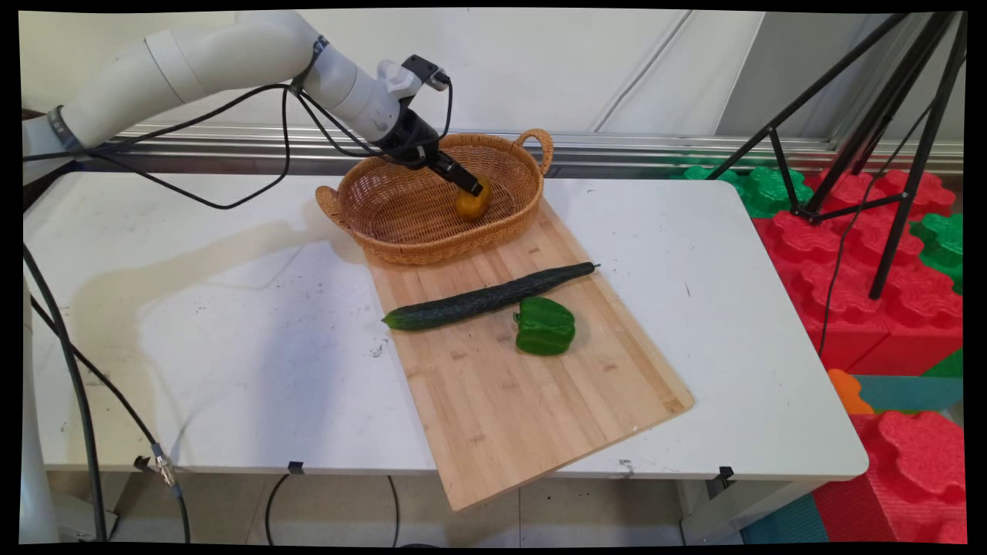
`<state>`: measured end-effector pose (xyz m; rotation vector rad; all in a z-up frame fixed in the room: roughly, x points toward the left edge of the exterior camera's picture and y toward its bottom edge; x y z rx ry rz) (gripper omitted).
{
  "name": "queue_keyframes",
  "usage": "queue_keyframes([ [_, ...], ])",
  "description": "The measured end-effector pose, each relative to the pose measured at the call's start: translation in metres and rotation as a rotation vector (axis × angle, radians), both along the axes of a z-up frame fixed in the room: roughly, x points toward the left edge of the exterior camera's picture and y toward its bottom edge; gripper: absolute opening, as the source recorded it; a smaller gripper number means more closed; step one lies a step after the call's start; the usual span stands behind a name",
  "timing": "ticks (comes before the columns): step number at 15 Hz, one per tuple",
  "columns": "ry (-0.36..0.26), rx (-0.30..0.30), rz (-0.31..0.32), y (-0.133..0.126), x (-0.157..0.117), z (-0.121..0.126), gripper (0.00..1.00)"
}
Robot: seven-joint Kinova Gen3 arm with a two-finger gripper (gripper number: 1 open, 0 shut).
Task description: Pick up the potato from the vegetable basket
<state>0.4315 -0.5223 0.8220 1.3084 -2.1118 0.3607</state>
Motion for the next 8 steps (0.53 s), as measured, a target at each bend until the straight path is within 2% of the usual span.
queue_keyframes([
  [8, 0.006, -0.014, 0.011, -0.0076, -0.0050, -0.0009, 1.00],
])
